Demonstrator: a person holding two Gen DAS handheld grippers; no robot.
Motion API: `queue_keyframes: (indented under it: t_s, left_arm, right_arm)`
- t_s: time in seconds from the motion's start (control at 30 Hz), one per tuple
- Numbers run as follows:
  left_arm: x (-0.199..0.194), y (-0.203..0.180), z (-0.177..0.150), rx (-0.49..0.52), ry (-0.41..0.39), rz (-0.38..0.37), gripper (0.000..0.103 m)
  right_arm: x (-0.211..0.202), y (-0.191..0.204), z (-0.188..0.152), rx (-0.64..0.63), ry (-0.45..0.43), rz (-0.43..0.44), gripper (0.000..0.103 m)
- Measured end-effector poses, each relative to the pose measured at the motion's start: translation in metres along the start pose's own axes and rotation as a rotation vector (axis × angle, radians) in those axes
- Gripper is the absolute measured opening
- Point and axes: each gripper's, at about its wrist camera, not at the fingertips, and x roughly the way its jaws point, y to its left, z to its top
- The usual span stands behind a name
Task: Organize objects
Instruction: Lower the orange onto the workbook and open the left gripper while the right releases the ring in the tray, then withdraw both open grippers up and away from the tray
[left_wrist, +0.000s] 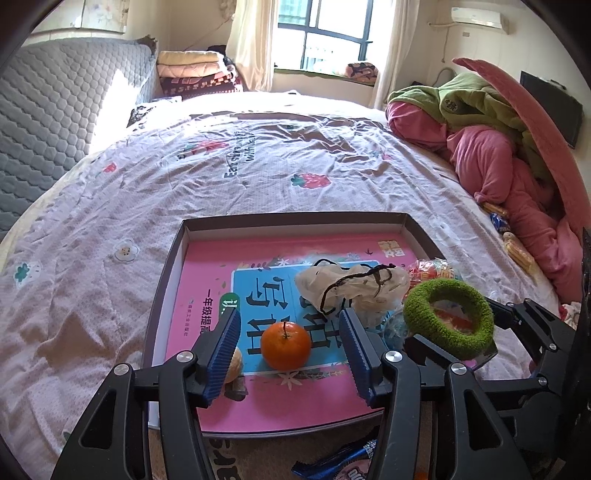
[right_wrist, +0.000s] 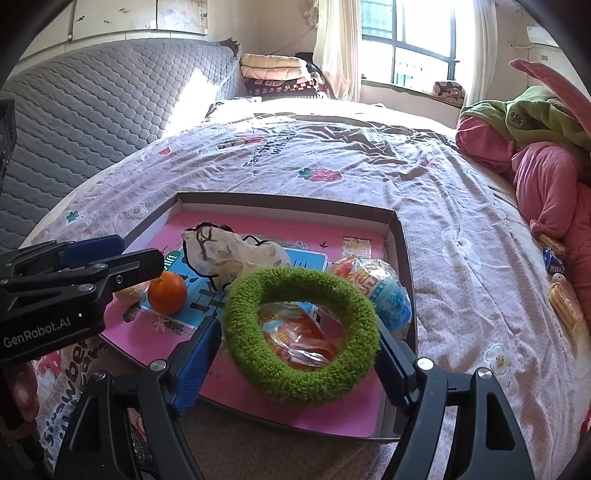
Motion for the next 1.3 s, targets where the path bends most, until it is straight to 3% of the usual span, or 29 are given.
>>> queue_keyframes:
  t_s: [0.43, 0.6, 1.3]
  left_arm:
    - [-0.031, -0.004, 0.006, 0.0, -0.047, 0.014, 0.057]
    - [-0.044, -0.007, 0.004, 0.001, -0.061, 0.019, 0.062]
    - [-0.088, -0.013, -0.029, 0.003, -0.077, 0.026, 0.063]
  right_arm:
    - [-0.024, -0.004, 0.011, 0.009, -0.072, 0.008, 0.078]
    - [-0.037, -0.003, 0.013, 0.001, -0.101, 0.014, 0.079]
    - [-0.084, 0.001, -0.011, -0.015, -0.161, 0.025, 0.08]
